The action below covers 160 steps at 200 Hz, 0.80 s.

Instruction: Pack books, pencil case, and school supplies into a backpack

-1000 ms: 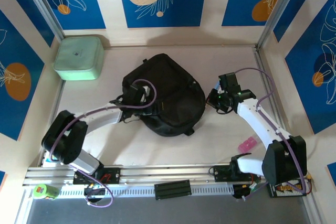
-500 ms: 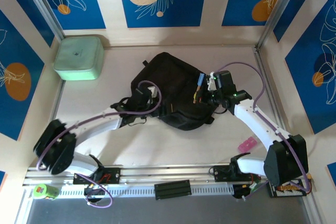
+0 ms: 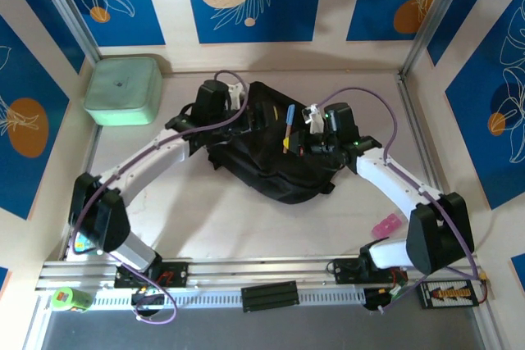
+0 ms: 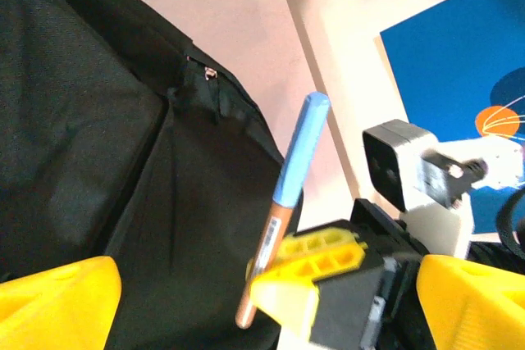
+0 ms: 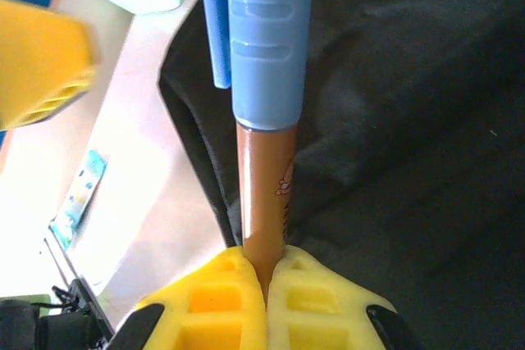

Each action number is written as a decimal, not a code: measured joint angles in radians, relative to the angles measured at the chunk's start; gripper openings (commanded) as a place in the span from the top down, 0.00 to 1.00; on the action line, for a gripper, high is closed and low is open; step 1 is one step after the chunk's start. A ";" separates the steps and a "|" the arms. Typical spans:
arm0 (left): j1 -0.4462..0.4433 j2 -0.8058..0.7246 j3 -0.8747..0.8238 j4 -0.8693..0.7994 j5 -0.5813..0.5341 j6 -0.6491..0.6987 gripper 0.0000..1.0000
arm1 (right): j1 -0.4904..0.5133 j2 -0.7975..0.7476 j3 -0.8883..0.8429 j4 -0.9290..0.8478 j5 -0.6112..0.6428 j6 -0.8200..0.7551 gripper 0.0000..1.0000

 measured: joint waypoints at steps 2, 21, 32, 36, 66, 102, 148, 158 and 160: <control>0.001 0.007 0.003 0.002 0.005 0.000 0.09 | -0.001 0.003 0.001 0.002 -0.005 -0.002 0.95; 0.005 0.060 0.022 0.014 0.043 0.000 0.12 | -0.003 0.032 0.021 0.039 -0.057 -0.014 0.95; 0.005 0.078 0.029 0.018 0.060 0.002 0.17 | -0.005 0.045 0.031 0.056 -0.080 -0.019 0.95; 0.005 0.084 0.031 0.022 0.067 0.001 0.19 | -0.005 0.050 0.034 0.062 -0.088 -0.021 0.95; 0.005 0.124 0.059 0.050 0.110 -0.010 0.41 | -0.005 0.066 0.042 0.085 -0.138 -0.028 0.95; 0.005 0.164 0.103 0.089 0.142 -0.029 0.62 | -0.005 0.089 0.057 0.090 -0.190 -0.036 0.95; 0.006 0.193 0.116 0.100 0.152 -0.045 0.91 | -0.010 0.091 0.059 0.082 -0.227 -0.031 0.76; 0.006 0.193 0.116 0.098 0.149 -0.053 0.91 | -0.012 0.091 0.059 0.086 -0.228 -0.032 0.63; 0.006 0.193 0.116 0.098 0.149 -0.056 0.91 | -0.012 0.091 0.059 0.086 -0.228 -0.025 0.61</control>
